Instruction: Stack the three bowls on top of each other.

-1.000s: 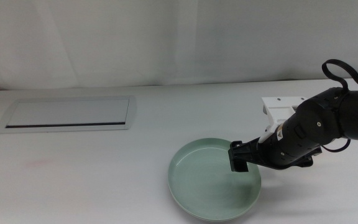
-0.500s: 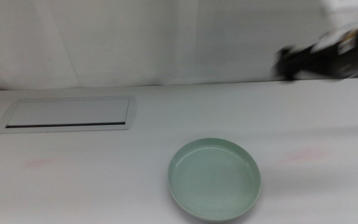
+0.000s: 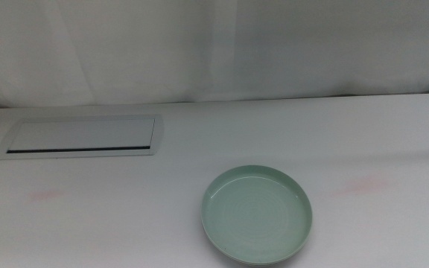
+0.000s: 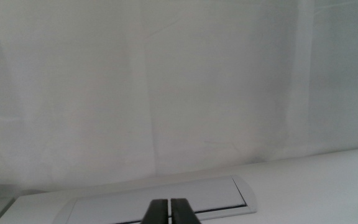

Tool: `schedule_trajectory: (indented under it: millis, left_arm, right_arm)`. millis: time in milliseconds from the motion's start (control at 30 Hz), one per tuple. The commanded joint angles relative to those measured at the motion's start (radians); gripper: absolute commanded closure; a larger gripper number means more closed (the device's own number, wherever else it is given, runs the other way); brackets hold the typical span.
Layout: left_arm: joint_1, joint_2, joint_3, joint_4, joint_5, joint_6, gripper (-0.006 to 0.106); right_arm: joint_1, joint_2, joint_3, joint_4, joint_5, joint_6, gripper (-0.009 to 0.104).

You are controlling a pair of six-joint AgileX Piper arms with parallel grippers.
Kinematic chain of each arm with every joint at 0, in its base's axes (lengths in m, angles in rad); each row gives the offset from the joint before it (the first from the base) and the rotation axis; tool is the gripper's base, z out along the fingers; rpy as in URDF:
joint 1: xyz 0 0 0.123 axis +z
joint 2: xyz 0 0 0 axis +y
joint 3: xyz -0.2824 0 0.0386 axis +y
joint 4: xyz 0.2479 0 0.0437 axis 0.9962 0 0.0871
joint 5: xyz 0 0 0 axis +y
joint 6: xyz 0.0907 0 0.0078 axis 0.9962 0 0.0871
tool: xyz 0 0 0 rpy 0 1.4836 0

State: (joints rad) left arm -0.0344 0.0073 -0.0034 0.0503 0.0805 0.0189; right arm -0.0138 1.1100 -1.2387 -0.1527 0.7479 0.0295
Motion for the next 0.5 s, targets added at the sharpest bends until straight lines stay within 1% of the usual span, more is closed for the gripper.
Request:
schedule_trajectory:
  millis: [0,100,333,467]
  left_arm:
    - [0.005,-0.039,0.039,-0.006,0.004,-0.001,0.103]
    - [0.005,-0.039,0.039,-0.006,0.004,-0.001,0.103]
    - [0.005,-0.039,0.039,-0.006,0.004,-0.001,0.103]
    - [0.005,-0.039,0.039,-0.006,0.004,-0.001,0.103]
  right_arm:
    - [-0.007,-0.1,0.02,0.007,-0.01,-0.03,0.098]
    - [-0.007,-0.229,0.092,0.007,-0.044,-0.057,0.098]
    - [-0.007,-0.616,0.377,0.01,-0.14,-0.063,0.098]
    - [-0.007,-0.828,0.553,0.038,-0.151,-0.063,0.098]
